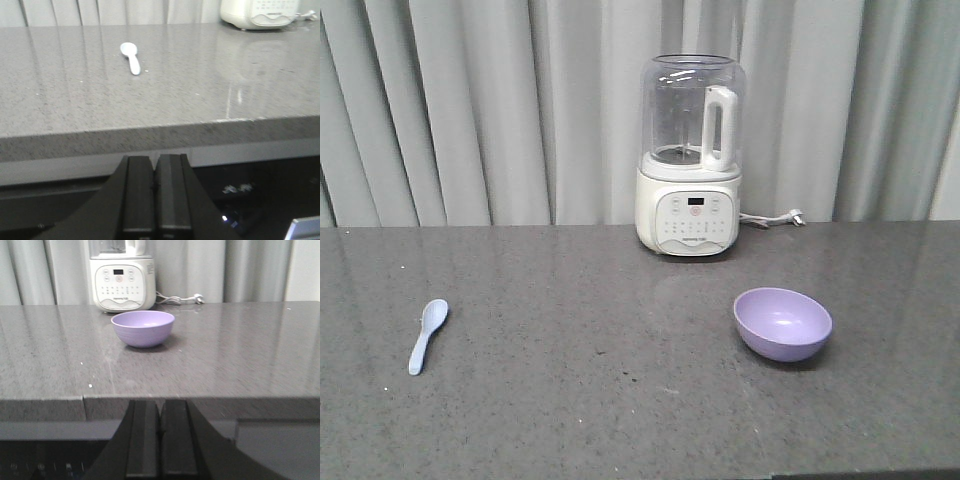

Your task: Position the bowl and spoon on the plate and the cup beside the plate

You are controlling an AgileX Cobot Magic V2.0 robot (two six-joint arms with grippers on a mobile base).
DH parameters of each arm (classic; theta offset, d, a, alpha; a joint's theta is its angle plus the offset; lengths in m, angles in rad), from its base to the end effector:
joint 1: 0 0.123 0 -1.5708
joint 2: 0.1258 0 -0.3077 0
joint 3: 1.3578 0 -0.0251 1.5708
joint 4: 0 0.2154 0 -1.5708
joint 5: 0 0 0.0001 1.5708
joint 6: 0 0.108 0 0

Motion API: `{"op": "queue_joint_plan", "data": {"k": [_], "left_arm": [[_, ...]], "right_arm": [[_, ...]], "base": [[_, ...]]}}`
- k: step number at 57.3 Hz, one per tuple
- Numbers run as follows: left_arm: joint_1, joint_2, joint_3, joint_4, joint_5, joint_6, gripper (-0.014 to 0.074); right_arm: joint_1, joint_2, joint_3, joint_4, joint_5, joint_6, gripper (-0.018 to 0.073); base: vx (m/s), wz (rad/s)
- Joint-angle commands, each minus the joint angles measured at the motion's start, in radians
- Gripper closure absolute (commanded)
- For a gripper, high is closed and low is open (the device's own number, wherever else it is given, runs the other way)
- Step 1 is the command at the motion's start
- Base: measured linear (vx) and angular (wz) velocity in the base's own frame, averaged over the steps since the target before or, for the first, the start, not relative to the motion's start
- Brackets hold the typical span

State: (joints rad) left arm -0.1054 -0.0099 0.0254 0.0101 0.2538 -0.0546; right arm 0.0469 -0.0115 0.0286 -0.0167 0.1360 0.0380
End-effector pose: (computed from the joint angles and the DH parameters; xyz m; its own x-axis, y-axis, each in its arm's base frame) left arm 0.0136 -0.0012 0.1794 -0.1845 -0.0255 -0.9825 0.0946 0.9946 -0.0436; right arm 0.0152 0.0005 0.1910 -0.0667 0.0183 -0.9976 -0.0432 0.9988 0.0213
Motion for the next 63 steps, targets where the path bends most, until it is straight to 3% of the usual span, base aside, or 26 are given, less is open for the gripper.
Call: {"op": "queue_joint_plan", "data": {"k": [1,35,63], "left_arm": [[0.001,-0.007,-0.025,-0.002,-0.075,-0.003,0.0599],[0.001,-0.007,-0.025,-0.002,-0.075,-0.003,0.0599],[0.001,-0.007,-0.025,-0.002,-0.075,-0.003,0.0599]], "right_arm": [[-0.007,-0.004,0.006,-0.008,-0.090,-0.003,0.0568],[-0.007,-0.004,0.006,-0.008,-0.090,-0.003,0.0568],[-0.007,-0.004,0.006,-0.008,-0.090,-0.003,0.0568]], "base": [[0.34,0.24],[0.29,0.16],[0.06,-0.05]]}}
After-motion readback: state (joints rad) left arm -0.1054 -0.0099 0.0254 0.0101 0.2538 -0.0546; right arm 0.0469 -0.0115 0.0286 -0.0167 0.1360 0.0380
